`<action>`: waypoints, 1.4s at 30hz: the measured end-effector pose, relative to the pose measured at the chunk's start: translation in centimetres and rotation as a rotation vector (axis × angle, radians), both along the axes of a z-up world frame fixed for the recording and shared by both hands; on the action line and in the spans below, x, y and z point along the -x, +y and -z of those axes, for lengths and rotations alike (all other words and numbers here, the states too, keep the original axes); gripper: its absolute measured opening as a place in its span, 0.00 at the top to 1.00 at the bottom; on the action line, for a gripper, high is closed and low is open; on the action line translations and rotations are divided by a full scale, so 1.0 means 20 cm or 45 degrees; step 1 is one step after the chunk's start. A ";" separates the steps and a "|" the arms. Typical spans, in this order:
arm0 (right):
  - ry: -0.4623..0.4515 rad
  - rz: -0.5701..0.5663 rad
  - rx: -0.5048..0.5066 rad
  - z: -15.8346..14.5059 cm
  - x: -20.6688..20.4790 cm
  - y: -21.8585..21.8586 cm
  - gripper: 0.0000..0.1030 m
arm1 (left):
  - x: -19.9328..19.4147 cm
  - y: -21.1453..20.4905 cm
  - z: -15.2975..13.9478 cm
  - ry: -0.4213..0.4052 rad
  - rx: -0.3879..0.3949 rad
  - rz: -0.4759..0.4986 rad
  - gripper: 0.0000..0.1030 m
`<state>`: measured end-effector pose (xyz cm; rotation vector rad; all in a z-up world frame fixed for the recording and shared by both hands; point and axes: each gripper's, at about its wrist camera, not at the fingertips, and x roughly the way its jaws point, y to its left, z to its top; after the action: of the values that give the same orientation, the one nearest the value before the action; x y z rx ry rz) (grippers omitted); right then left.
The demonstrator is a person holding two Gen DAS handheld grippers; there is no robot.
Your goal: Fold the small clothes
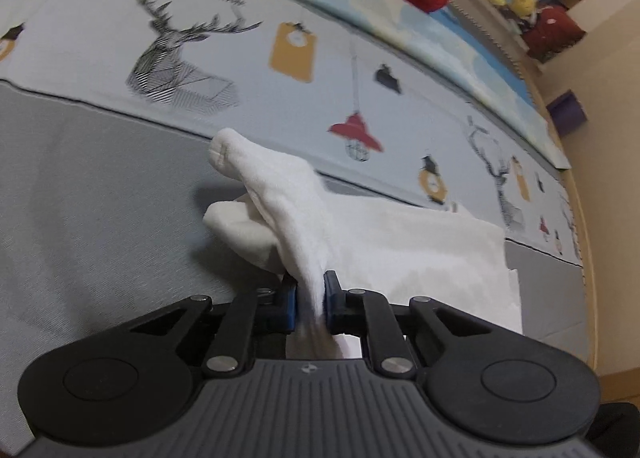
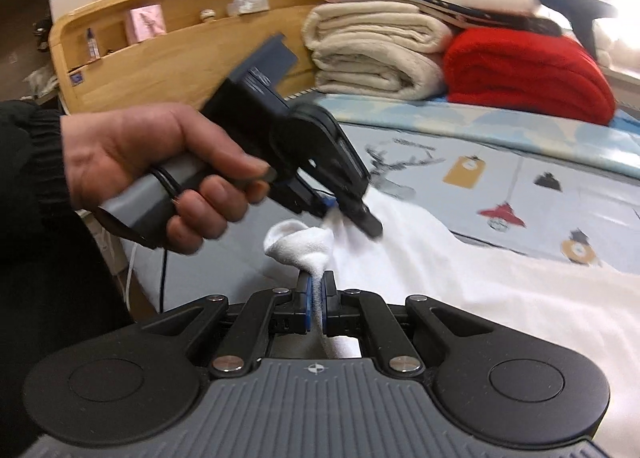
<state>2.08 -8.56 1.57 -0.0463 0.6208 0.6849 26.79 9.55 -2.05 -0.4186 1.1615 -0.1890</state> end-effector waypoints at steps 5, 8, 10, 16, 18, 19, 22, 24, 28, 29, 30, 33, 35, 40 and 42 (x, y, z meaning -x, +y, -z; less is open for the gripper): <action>0.010 0.073 0.039 0.03 -0.01 -0.09 0.96 | -0.09 -0.14 -0.01 -0.007 0.000 0.030 0.87; 0.011 0.144 0.040 0.03 -0.01 -0.18 0.96 | -0.14 -0.31 -0.05 -0.037 0.006 0.091 0.88; 0.000 0.210 0.040 0.03 0.00 -0.26 0.97 | -0.18 -0.46 -0.08 -0.061 0.025 0.135 0.89; -0.059 0.540 0.115 0.03 0.06 -0.56 0.97 | -0.24 -0.94 -0.17 -0.174 0.128 0.273 0.90; -0.063 0.677 0.126 0.02 0.09 -0.68 0.97 | -0.21 -1.09 -0.20 -0.242 0.190 0.338 0.89; -0.075 0.743 0.141 0.02 0.11 -0.73 0.97 | -0.20 -1.16 -0.22 -0.273 0.201 0.374 0.87; -0.096 0.954 0.229 0.03 0.16 -0.86 0.97 | -0.15 -1.32 -0.26 -0.354 0.244 0.503 0.75; 0.006 1.094 0.249 0.09 0.17 -0.97 0.97 | -0.13 -1.34 -0.27 -0.386 0.240 0.527 0.67; 0.419 1.273 0.121 0.29 0.14 -1.20 0.94 | -0.13 -1.27 -0.22 -0.293 0.205 0.508 0.67; 0.481 1.306 0.040 0.33 0.14 -1.25 0.94 | -0.13 -1.25 -0.20 -0.251 0.182 0.519 0.67; 0.504 1.317 -0.024 0.34 0.14 -1.27 0.91 | -0.12 -1.24 -0.17 -0.207 0.149 0.547 0.67; 0.468 1.323 -0.182 0.33 0.13 -1.32 0.84 | -0.06 -1.25 -0.10 -0.116 0.036 0.697 0.67; 0.458 1.339 -0.230 0.34 0.11 -1.34 0.81 | 0.00 -1.27 -0.05 -0.078 0.012 0.820 0.67; 0.524 1.406 -0.289 0.37 0.13 -1.45 0.90 | 0.13 -1.35 0.24 0.071 -0.203 1.042 0.74; 0.593 1.459 -0.264 0.37 0.14 -1.47 0.90 | 0.18 -1.37 0.30 0.027 -0.286 1.103 0.74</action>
<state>-0.68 -37.89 -5.73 0.6372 0.8825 -0.3772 23.12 -17.90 -8.03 0.3067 1.3096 -0.7953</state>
